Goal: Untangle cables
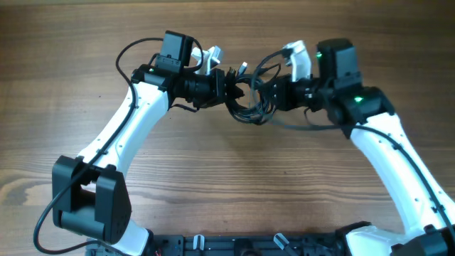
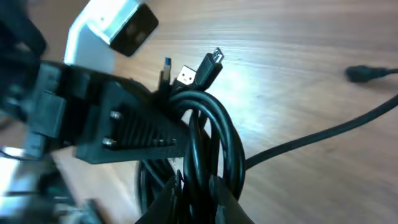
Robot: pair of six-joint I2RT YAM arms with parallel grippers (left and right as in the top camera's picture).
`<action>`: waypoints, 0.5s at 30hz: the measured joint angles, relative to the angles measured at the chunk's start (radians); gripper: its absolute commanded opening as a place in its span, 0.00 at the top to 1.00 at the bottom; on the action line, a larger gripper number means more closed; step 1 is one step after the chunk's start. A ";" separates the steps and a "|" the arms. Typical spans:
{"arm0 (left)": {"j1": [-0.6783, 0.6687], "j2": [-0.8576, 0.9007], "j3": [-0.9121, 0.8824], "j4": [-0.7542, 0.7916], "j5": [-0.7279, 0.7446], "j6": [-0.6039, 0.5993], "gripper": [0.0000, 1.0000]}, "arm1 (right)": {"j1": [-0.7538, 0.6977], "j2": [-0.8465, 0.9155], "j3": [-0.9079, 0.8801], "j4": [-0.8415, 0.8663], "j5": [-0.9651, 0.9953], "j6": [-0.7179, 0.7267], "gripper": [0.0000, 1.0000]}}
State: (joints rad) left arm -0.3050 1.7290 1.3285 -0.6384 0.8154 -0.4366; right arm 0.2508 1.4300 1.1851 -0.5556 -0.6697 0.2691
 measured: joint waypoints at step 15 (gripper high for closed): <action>0.038 0.018 -0.001 -0.007 -0.080 -0.033 0.96 | -0.153 0.002 0.001 -0.019 -0.212 -0.164 0.62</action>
State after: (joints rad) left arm -0.2672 1.7473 1.3277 -0.6453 0.7349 -0.4698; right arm 0.0982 1.4322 1.1862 -0.5751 -0.8818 0.1051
